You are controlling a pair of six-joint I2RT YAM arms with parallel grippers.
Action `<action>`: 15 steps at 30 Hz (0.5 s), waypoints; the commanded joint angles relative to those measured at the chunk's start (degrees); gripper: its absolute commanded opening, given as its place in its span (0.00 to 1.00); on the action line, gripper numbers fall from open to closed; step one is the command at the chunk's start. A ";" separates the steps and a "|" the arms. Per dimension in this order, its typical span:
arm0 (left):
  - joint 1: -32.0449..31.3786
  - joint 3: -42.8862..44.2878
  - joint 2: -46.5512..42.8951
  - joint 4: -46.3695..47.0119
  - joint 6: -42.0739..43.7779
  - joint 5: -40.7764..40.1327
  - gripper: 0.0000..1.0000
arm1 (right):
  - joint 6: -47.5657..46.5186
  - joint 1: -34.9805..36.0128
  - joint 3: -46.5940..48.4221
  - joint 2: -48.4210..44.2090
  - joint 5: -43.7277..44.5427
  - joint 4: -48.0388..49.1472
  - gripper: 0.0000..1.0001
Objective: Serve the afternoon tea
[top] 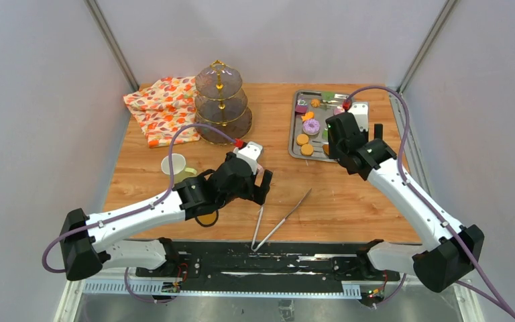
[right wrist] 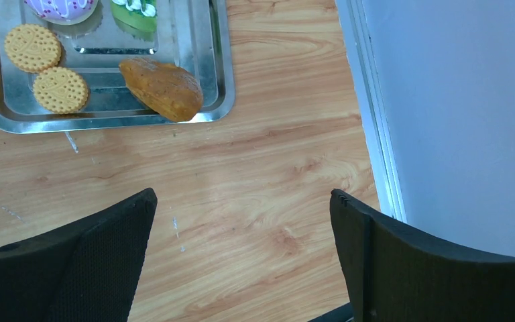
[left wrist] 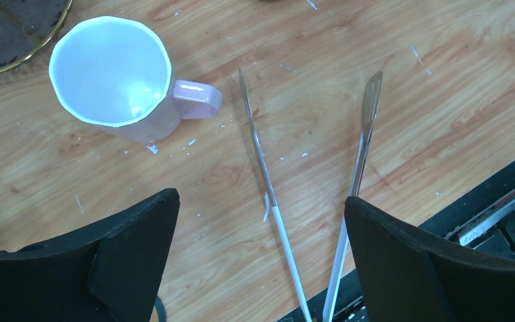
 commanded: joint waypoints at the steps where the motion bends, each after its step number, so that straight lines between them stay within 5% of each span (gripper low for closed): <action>1: -0.33 -1.54 -1.27 4.27 -0.36 -2.22 0.98 | 1.51 -0.50 -1.27 -2.59 2.04 -0.98 0.99; 15: -0.28 -4.35 -6.77 5.33 -0.75 -7.38 0.98 | 7.42 -0.54 -5.15 -4.28 -4.70 -1.89 0.98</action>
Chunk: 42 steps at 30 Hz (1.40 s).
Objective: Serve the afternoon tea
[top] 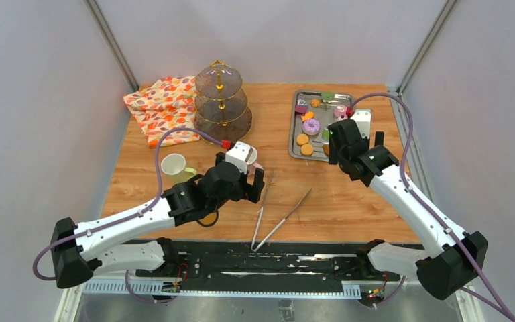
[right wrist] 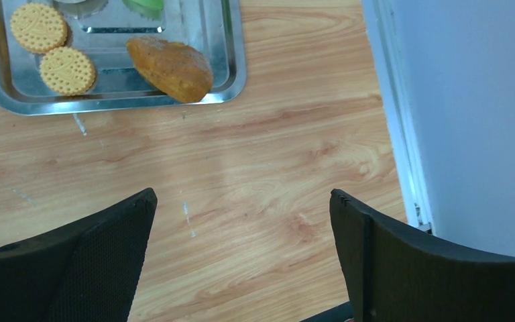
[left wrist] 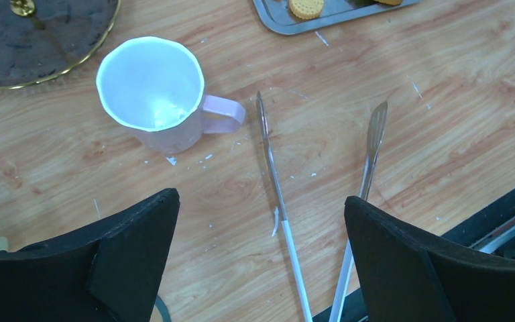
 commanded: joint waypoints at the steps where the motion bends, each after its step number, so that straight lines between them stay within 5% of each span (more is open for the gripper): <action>1: -0.32 1.08 -0.77 -0.88 -0.61 -3.93 0.98 | 5.82 -0.50 -2.08 -1.36 -4.70 -2.26 0.98; 8: -0.14 1.42 -8.55 -6.91 -4.24 -7.25 0.98 | 21.84 1.02 -4.45 -2.03 -14.61 -10.32 0.92; 11: 2.12 0.99 -10.96 -9.96 -4.53 -7.11 0.98 | 26.23 6.06 -8.21 -2.84 -23.71 -4.52 0.91; 18: 5.43 1.46 -13.31 -13.91 -4.14 -7.36 0.98 | 43.07 17.07 -15.85 1.57 -27.48 3.06 0.89; 27: 5.71 -1.59 -15.06 -9.79 -3.00 -5.29 0.98 | 45.44 20.69 -13.82 13.82 -29.29 9.83 0.81; 32: 5.71 -2.05 -14.72 -9.30 -2.76 -3.85 0.98 | 45.64 21.03 -13.72 17.18 -30.86 11.09 0.66; 42: 5.71 -2.75 -14.65 -8.21 -1.87 -3.08 0.98 | 44.37 21.02 -15.30 16.57 -26.97 8.24 0.18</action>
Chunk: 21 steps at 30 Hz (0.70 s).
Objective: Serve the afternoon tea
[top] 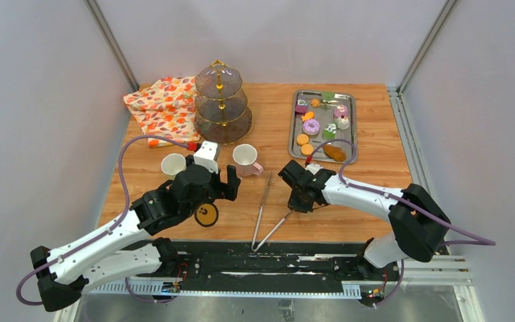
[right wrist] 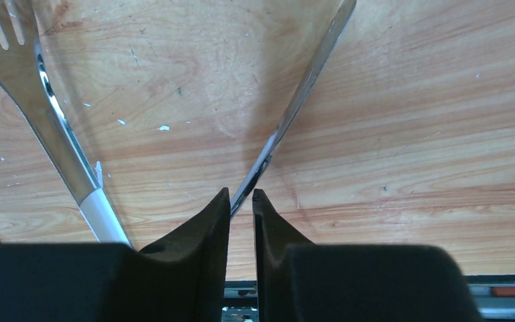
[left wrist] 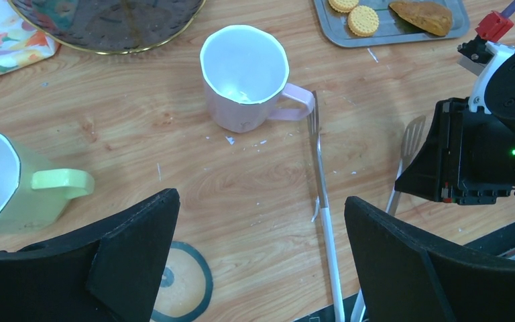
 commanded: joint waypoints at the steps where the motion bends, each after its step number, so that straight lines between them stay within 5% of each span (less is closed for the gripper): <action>1: 0.34 -0.31 -0.04 2.15 1.03 -0.07 0.98 | -0.75 0.72 0.20 -0.29 3.89 -3.09 0.17; 11: 0.34 -0.41 -0.70 0.51 1.19 -1.69 0.98 | -8.95 0.57 1.76 1.39 5.54 -4.88 0.01; 21: 0.34 -1.13 -1.24 -0.40 0.84 -1.38 0.98 | -36.67 -1.42 18.02 13.59 11.43 -14.86 0.01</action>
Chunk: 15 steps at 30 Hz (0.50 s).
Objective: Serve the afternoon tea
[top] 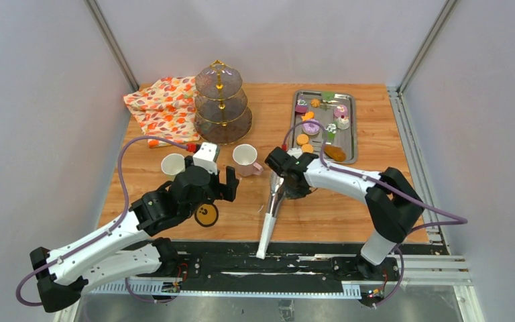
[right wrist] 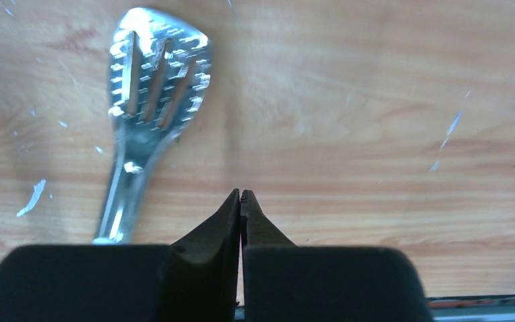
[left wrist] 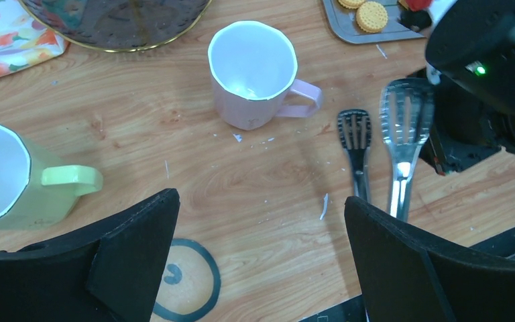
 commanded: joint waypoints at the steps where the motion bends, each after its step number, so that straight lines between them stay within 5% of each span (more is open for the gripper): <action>1: 0.34 -0.32 -0.52 -0.30 0.03 -0.55 0.98 | -13.63 -0.59 7.04 4.57 6.56 -7.73 0.01; 6: 0.34 0.02 -1.54 -0.94 0.38 -1.13 0.98 | -14.17 -1.30 8.62 3.06 8.46 -8.39 0.03; 15: 0.34 -0.12 -0.86 -1.34 0.34 -0.17 0.98 | -9.42 -2.14 0.45 -12.58 -3.54 1.57 0.42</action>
